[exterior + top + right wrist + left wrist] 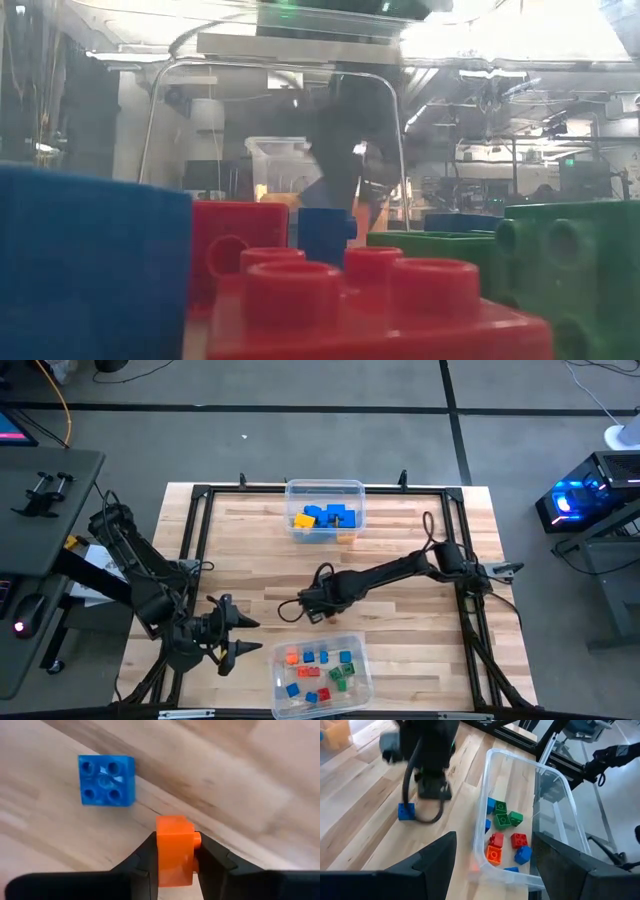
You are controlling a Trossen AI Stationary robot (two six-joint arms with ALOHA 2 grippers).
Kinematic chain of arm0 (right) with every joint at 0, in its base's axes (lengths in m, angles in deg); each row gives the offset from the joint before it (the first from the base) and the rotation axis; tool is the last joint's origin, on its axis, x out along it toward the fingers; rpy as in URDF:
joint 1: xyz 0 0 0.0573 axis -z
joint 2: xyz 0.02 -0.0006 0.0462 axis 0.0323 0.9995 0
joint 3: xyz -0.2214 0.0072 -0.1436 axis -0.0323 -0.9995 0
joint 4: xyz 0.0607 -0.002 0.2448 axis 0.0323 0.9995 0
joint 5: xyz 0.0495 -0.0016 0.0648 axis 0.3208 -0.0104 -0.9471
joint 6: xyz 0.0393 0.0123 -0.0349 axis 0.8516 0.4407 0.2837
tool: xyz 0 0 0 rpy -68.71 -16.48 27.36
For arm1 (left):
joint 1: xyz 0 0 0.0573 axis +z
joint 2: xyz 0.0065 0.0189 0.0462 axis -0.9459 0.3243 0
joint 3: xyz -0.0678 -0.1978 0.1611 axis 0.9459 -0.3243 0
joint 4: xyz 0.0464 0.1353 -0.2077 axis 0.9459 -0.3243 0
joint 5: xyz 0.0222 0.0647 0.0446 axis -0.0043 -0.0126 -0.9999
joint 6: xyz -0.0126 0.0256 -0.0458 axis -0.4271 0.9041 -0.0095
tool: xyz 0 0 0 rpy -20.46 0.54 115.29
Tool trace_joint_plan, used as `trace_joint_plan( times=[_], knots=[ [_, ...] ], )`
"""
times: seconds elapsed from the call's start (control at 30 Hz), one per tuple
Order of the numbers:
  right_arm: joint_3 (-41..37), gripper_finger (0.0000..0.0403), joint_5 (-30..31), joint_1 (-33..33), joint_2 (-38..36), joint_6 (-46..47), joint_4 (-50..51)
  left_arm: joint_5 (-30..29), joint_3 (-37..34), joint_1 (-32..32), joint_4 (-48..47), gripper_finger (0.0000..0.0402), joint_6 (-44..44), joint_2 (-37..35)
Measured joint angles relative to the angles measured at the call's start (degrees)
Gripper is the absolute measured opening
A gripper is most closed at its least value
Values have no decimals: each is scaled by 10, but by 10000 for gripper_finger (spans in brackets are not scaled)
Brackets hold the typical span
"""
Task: Sort blocks by size
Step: Put the small orange game piece into the bottom transparent bin, then put the small blue game piece into the bottom transparent bin
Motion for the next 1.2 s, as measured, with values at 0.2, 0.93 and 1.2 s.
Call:
trace_joint_plan(
  times=[0.2,0.93,1.2],
  knots=[
    [19,87,72,-5,-121,-87,79,0,0,-2,-18,243,0,0],
    [19,216,39,-239,-173,-183,-154,146,0,209,42,243,196,0],
    [102,244,88,-224,-176,-188,-39,225,1,323,91,237,219,50]
  ],
)
